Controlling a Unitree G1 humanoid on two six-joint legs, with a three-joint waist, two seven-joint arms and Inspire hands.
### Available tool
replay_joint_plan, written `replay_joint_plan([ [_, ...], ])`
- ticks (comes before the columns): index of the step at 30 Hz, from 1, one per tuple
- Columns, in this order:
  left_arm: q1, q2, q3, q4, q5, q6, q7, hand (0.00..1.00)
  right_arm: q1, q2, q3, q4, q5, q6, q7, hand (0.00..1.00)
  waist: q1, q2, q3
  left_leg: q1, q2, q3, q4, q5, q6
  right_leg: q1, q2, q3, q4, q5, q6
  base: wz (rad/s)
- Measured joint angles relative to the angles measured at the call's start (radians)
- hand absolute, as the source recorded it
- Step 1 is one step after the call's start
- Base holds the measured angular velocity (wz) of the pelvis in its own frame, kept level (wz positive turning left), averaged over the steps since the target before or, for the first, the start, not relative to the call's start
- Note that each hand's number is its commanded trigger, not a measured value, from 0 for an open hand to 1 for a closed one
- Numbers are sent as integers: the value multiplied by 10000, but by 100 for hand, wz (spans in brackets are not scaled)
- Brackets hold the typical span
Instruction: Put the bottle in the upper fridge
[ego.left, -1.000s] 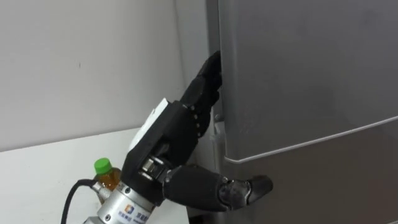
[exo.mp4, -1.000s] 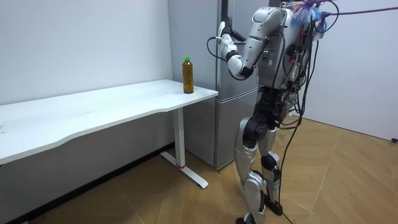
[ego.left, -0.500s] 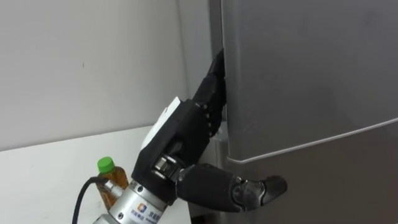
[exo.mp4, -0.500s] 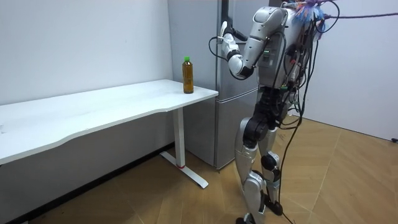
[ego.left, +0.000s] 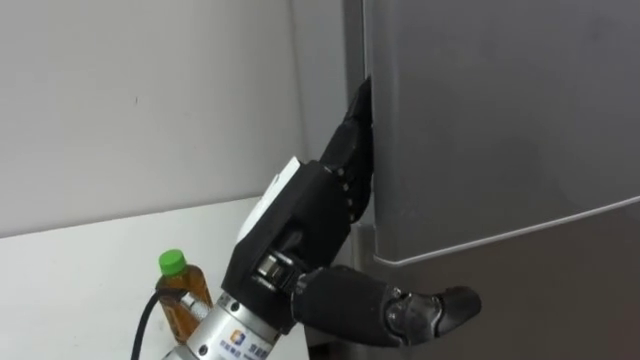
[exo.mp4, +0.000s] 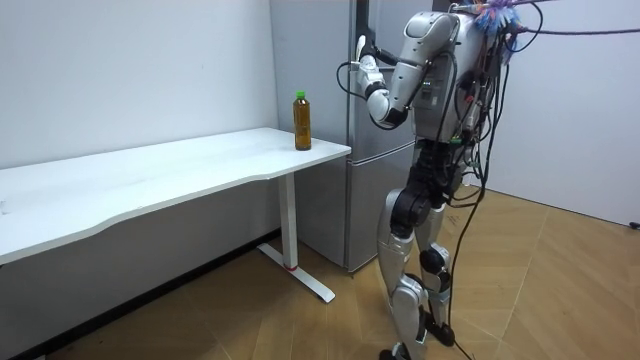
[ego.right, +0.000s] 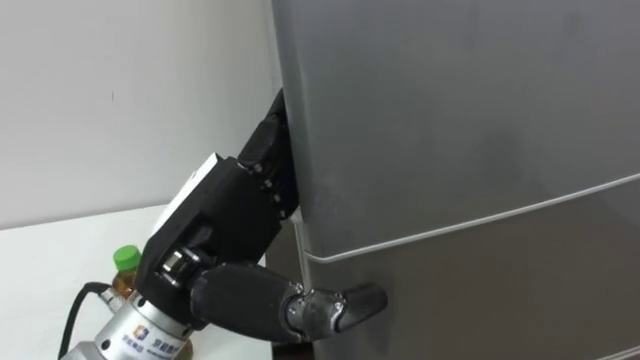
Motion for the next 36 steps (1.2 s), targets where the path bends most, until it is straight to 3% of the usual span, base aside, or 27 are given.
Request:
replay_joint_plan([
  [17,-1,-110,-371,39,2,-135,197,3,-73,-11,225,10,81,-49,-1,0,-30,74,-43,-29,-20,53,-10,8,15,-109,-6,242,-18,80,38,-1],
  [18,-1,-109,-372,40,2,-134,197,38,-78,-11,219,11,71,-48,0,0,-39,74,-42,-30,-21,54,-10,9,17,-109,-7,246,-19,82,38,0],
  [19,-1,-110,-372,45,2,-134,202,56,-102,-12,216,12,41,-41,-1,0,-78,90,-47,-40,-22,52,-5,16,28,-107,-7,248,-19,88,40,5],
  [22,0,-179,-363,45,-5,-134,312,81,-127,-51,199,5,32,-24,19,0,-226,99,-51,-134,-24,56,55,25,44,-143,-15,259,-23,110,51,7],
  [26,-2,-437,-335,251,-14,-214,809,79,-135,-123,214,-19,58,-23,4,0,-284,112,-40,-157,-25,101,60,38,66,-174,-19,372,-21,151,60,1],
  [29,-7,-428,-393,259,-6,-395,874,78,-157,-147,223,-28,60,-35,-6,0,-302,175,-29,-159,-17,262,63,38,66,-221,-21,516,-16,154,60,-9],
  [32,4,-442,-486,301,-13,-481,937,68,-168,-152,224,-44,64,-47,-10,0,-301,186,-29,-159,-26,300,66,39,68,-232,-25,643,-8,162,66,0],
  [36,4,-731,-493,448,-121,-518,1132,67,-160,-163,222,-46,64,-54,-9,0,-306,224,-18,-161,-20,326,67,44,76,-246,-20,672,-7,167,70,-1],
])
